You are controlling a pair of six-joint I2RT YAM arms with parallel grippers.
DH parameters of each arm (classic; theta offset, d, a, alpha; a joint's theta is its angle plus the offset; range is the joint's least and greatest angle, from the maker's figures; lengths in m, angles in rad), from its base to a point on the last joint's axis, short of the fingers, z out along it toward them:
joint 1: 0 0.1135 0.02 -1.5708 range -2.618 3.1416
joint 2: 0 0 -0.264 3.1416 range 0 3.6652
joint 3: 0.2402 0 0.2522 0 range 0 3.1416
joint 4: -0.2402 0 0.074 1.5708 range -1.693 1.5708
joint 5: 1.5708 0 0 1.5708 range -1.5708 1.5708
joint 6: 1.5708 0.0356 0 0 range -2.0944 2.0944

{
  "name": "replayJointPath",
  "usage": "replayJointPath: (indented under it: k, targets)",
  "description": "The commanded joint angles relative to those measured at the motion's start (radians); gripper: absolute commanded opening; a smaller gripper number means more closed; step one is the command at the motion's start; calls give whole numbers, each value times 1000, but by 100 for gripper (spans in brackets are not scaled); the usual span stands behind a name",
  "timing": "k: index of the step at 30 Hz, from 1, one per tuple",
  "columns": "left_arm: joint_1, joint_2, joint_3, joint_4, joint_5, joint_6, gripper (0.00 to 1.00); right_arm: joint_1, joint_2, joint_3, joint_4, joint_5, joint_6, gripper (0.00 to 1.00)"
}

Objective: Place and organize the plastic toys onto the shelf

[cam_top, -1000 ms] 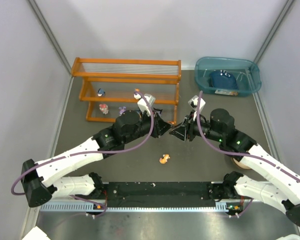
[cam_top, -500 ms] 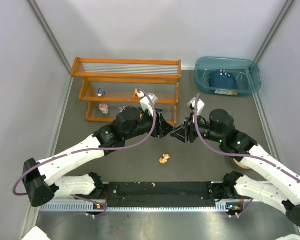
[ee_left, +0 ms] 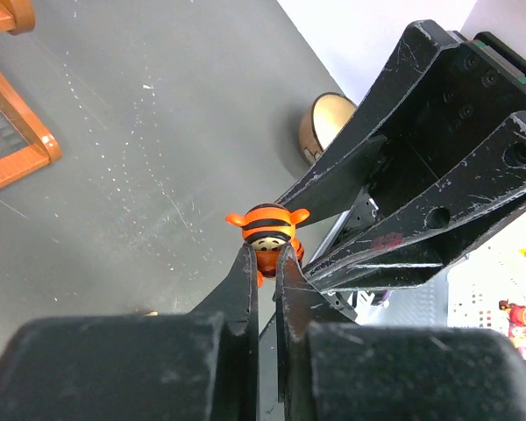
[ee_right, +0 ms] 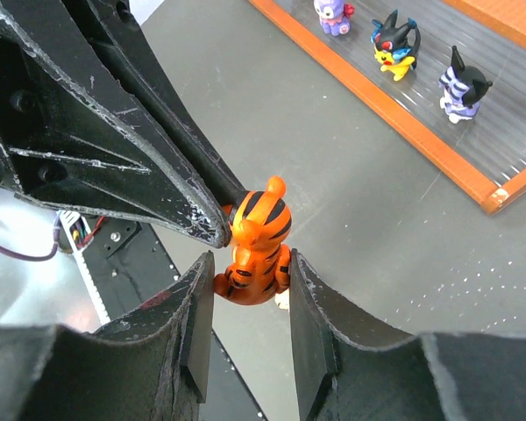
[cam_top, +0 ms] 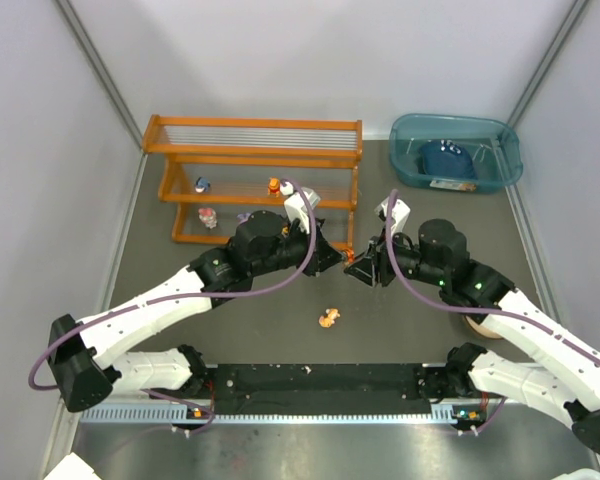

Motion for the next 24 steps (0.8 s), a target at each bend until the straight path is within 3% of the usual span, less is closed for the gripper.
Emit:
replayJointPath:
  k: [1, 3, 8, 9, 12, 15, 18, 24]
  targets:
    - [4, 1, 25, 48, 63, 7, 0, 9, -26, 54, 44, 5, -18, 3]
    - [8, -2, 20, 51, 65, 9, 0, 9, -34, 52, 43, 14, -18, 6]
    - [11, 0, 16, 62, 76, 7, 0, 9, -40, 46, 43, 17, -20, 3]
    - [11, 0, 16, 65, 82, 6, 4, 9, -39, 46, 43, 14, -18, 2]
    - [12, 0, 19, 72, 94, 9, 38, 9, -37, 48, 44, 10, -20, 0]
    - [14, 9, 31, 72, 102, 10, 56, 9, -37, 45, 43, 2, -18, 0]
    - [14, 20, 43, 72, 109, 10, 61, 9, -36, 48, 43, -6, -20, 0]
    - [15, 43, 57, 65, 114, 19, 62, 9, -32, 51, 41, -19, -20, 0]
